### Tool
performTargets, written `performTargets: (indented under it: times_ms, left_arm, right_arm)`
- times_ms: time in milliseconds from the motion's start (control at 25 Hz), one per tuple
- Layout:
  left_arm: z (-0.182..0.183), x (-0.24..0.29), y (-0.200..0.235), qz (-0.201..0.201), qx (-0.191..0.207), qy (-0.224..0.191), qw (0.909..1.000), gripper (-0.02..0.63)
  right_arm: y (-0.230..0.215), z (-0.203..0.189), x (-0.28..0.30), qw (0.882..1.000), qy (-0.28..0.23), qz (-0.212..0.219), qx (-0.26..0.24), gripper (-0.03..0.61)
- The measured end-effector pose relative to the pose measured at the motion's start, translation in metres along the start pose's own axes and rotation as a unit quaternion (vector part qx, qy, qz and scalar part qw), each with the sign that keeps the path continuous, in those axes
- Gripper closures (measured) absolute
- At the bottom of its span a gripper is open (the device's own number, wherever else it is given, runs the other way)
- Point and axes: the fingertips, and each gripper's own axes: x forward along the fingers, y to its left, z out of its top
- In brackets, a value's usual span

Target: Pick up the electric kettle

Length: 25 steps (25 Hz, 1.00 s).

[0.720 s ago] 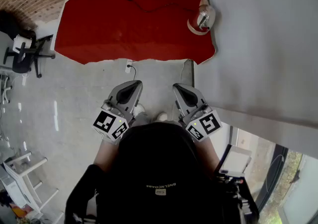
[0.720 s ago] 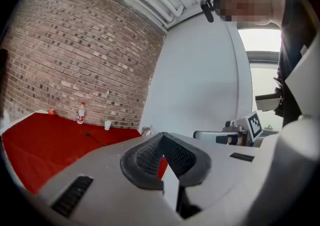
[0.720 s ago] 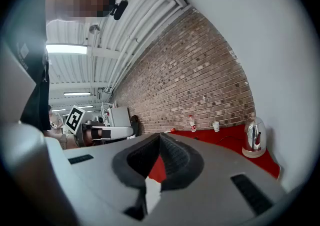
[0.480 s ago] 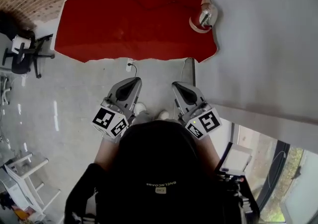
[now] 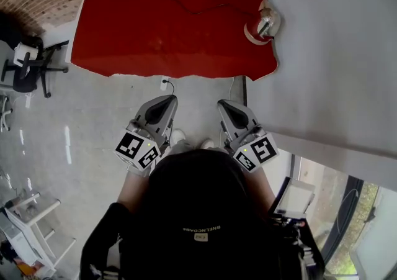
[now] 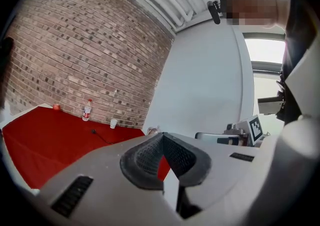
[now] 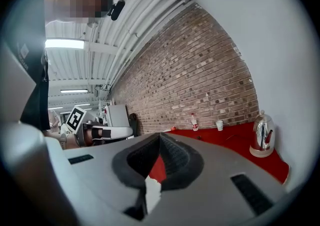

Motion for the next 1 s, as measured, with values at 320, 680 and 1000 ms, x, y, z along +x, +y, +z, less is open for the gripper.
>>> performTargets:
  times_ms: [320, 680, 1000]
  left_arm:
    - [0.001, -0.022, 0.037, -0.010, -0.017, -0.007, 0.9998, 0.609]
    - [0.005, -0.035, 0.058, -0.023, -0.012, -0.005, 0.9996, 0.609]
    - [0.004, -0.020, 0.057, -0.040, 0.004, 0.008, 0.9992, 0.609]
  right_arm:
    - [0.017, -0.009, 0.032, 1.000, 0.004, -0.012, -0.003, 0.572]
    - [0.023, -0.003, 0.054, 0.999, -0.001, -0.034, -0.016, 0.572]
    - [0.012, 0.000, 0.057, 0.999, -0.006, -0.044, -0.012, 0.571]
